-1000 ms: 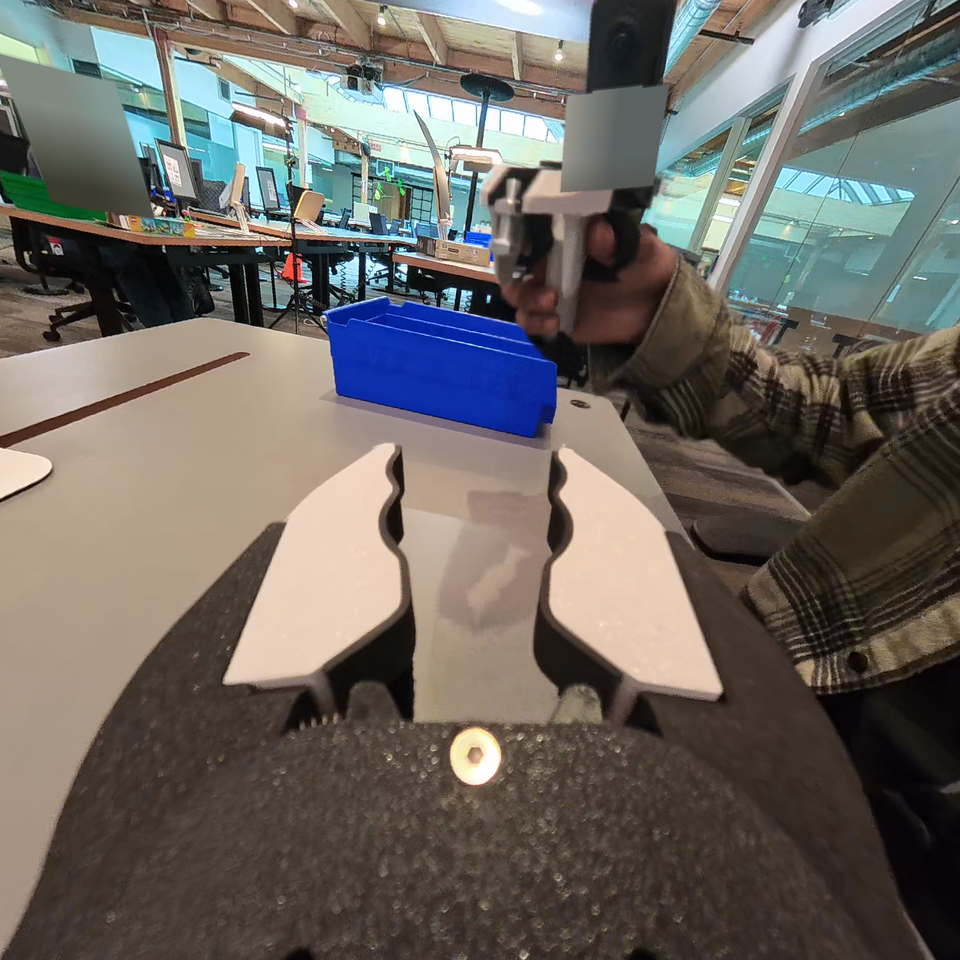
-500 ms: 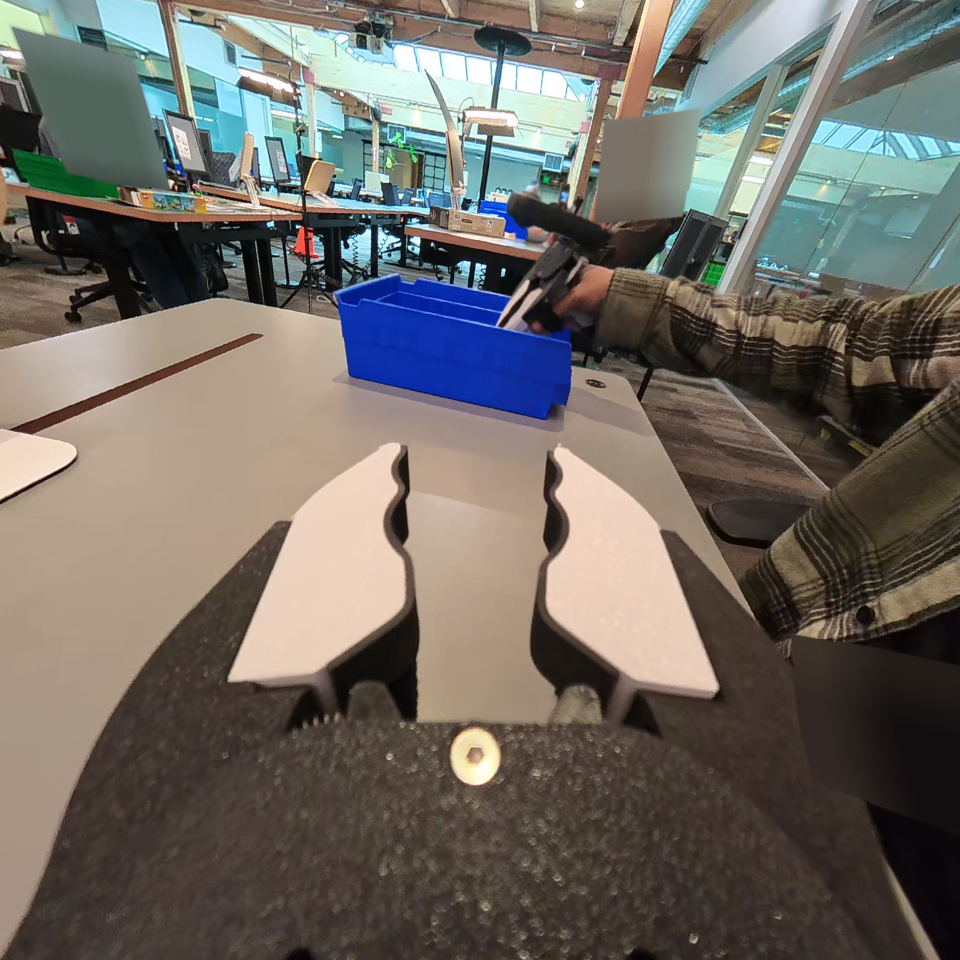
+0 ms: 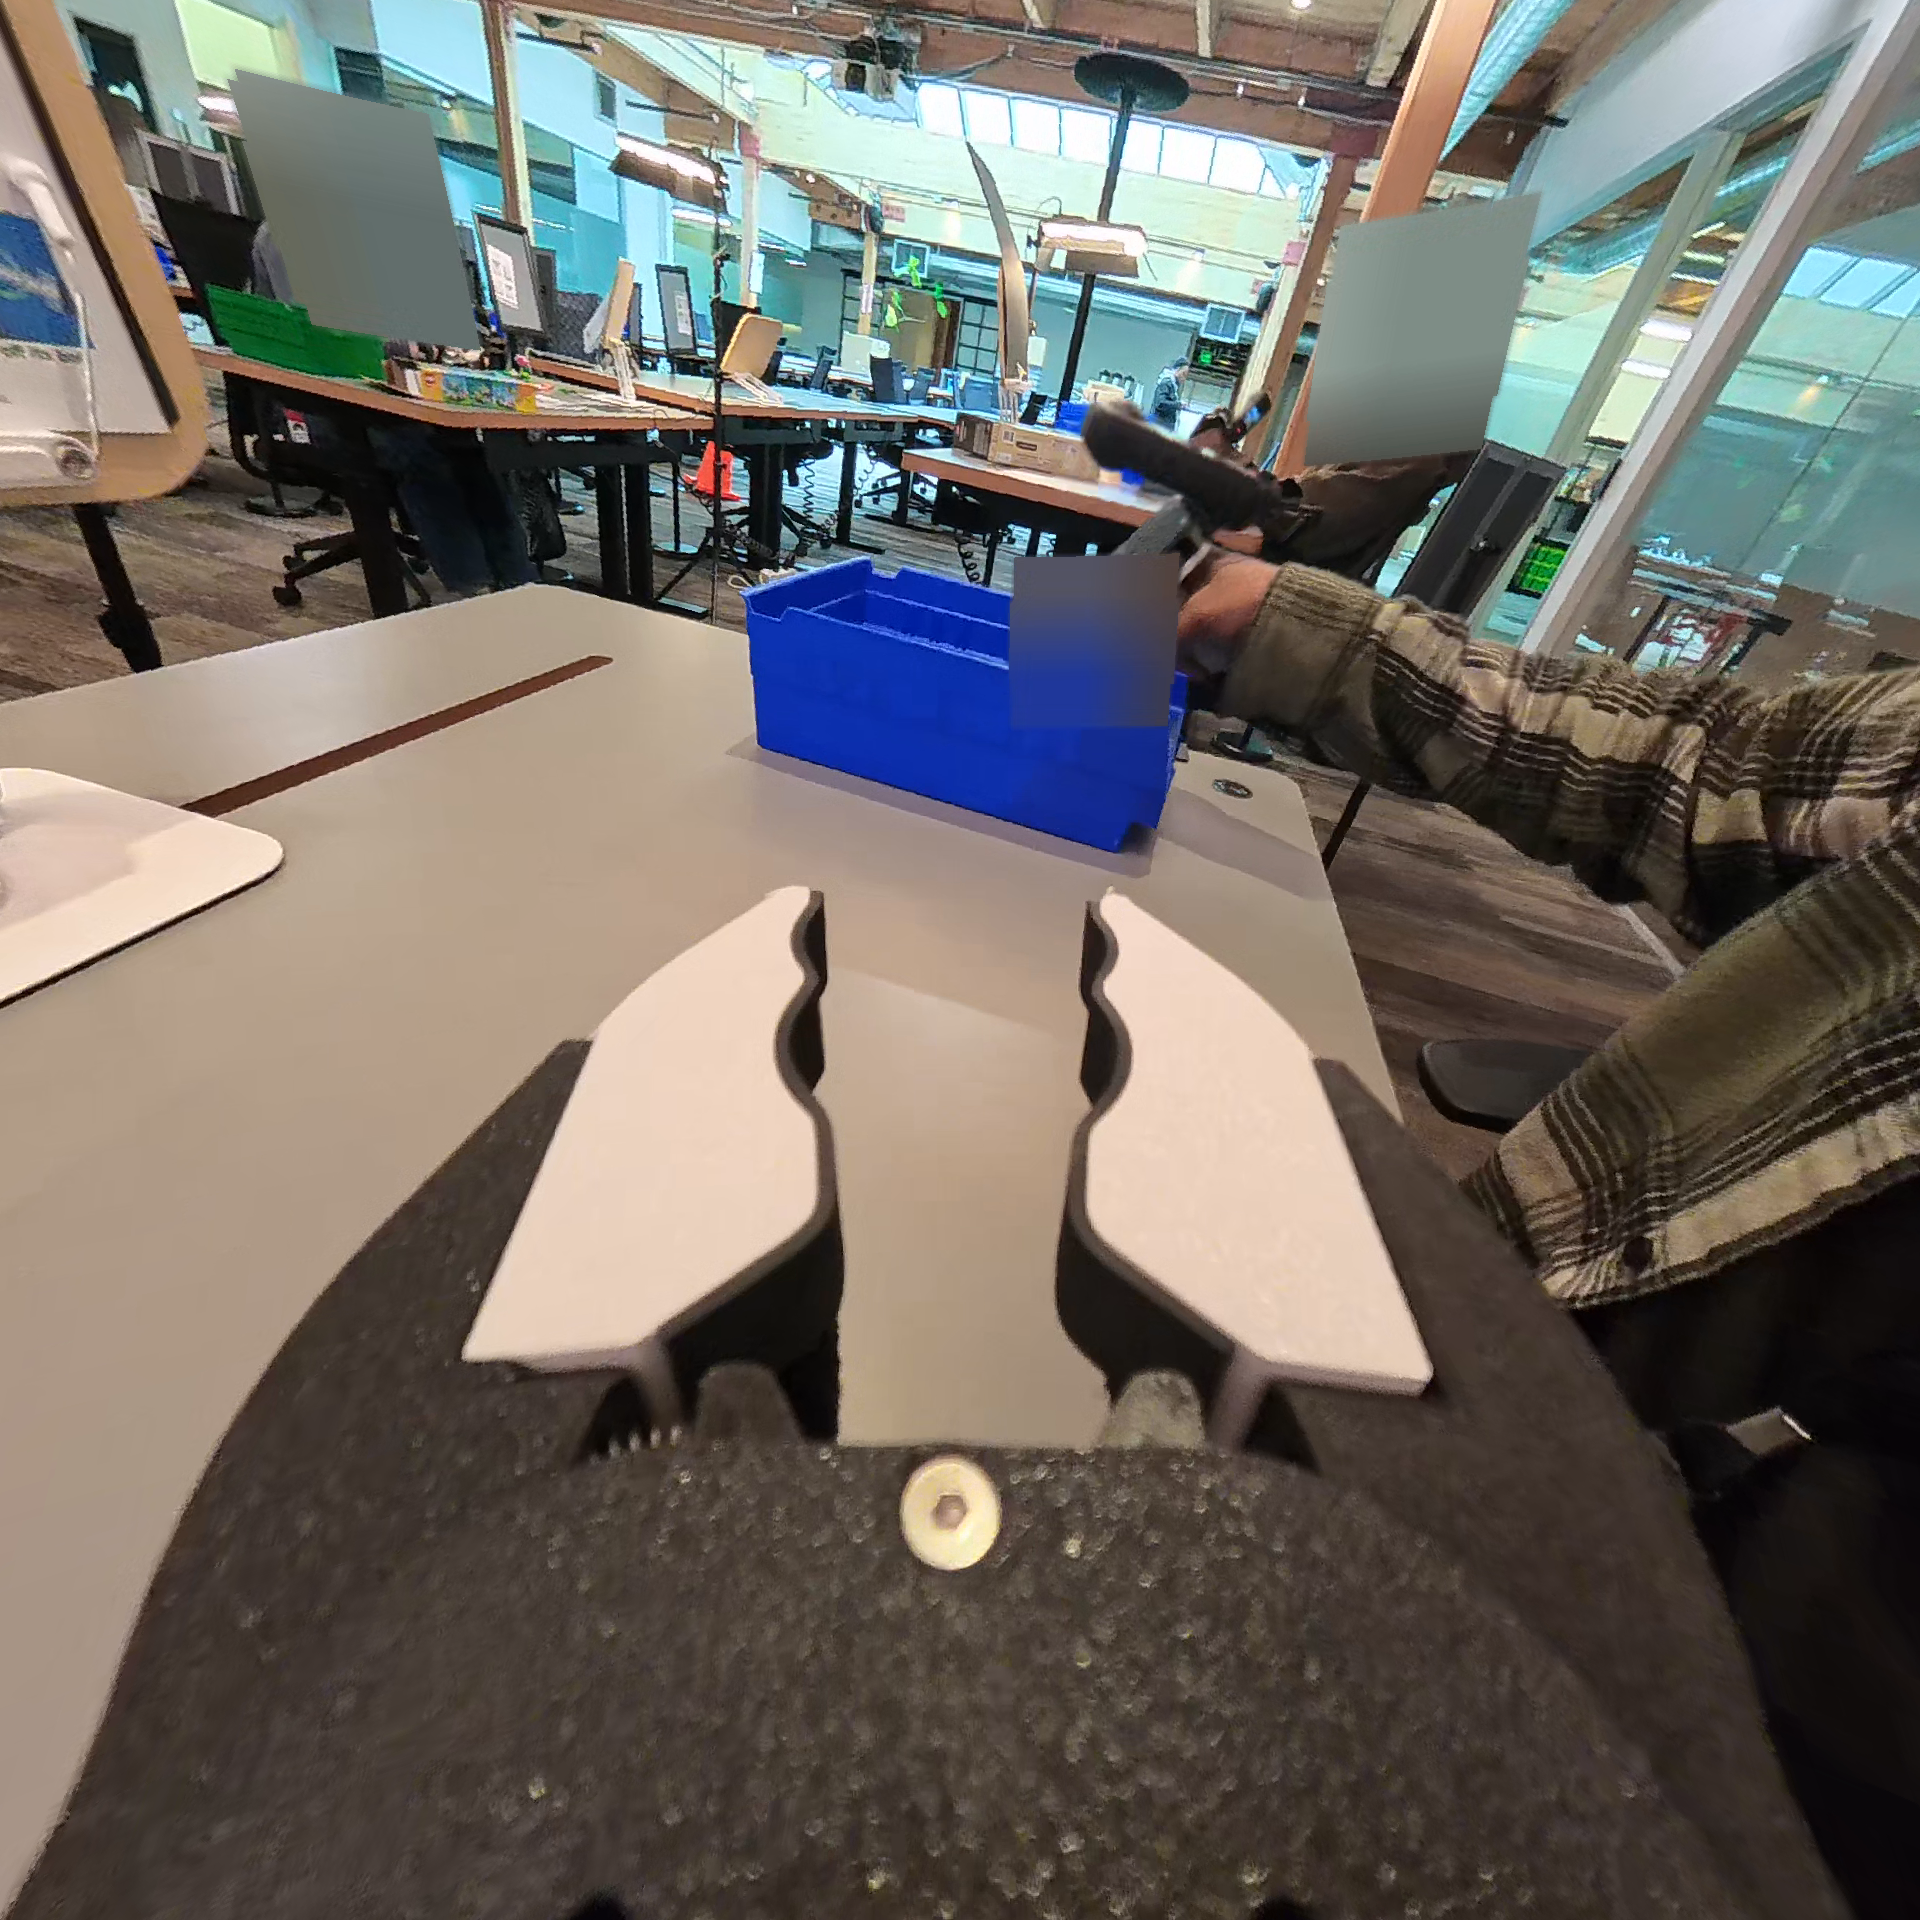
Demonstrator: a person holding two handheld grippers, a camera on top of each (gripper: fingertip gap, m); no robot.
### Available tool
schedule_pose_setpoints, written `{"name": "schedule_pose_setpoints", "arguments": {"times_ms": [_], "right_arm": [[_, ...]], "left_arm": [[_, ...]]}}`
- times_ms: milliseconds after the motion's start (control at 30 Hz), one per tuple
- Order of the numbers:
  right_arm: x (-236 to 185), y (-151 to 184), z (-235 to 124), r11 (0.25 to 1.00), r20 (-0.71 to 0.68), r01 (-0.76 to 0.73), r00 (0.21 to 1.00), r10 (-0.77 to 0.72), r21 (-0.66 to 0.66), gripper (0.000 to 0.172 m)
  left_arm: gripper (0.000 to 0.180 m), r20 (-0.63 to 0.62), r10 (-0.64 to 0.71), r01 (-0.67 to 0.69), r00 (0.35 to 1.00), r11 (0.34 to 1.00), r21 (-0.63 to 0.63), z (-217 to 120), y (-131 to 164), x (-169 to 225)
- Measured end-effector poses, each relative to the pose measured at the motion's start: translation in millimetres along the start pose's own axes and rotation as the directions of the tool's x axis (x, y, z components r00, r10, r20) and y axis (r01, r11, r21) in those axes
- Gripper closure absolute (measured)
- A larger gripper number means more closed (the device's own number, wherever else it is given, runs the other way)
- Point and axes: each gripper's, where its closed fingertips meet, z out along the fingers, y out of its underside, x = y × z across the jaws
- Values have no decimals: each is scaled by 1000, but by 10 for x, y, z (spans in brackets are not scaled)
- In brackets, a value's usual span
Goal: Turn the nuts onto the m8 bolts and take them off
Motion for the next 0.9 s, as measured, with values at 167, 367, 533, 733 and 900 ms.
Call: {"name": "schedule_pose_setpoints", "arguments": {"times_ms": [167,367,533,733,900], "right_arm": [[-141,-459,-733,949,-27,-36,998,47,314,90],[-998,-829,-1446,813,118,-27,992,-51,582,95],[-1911,-822,-1296,782,301,-39,934,-192,622,98],[-2728,-865,-944,737,452,-107,845,-286,667,105],[-3147,-955,-692,756,544,-134,773,-324,641,109]], "left_arm": [[134,57,2,-3,998,1000,6,-173,-135,-2],[134,188,53,-56,981,998,8,-573,-432,0],[135,350,69,-70,934,997,-10,-1252,-717,-44],[136,654,136,-24,744,984,-177,-2571,-756,-341],[136,779,104,104,618,972,-212,-3389,-532,-585]]}}
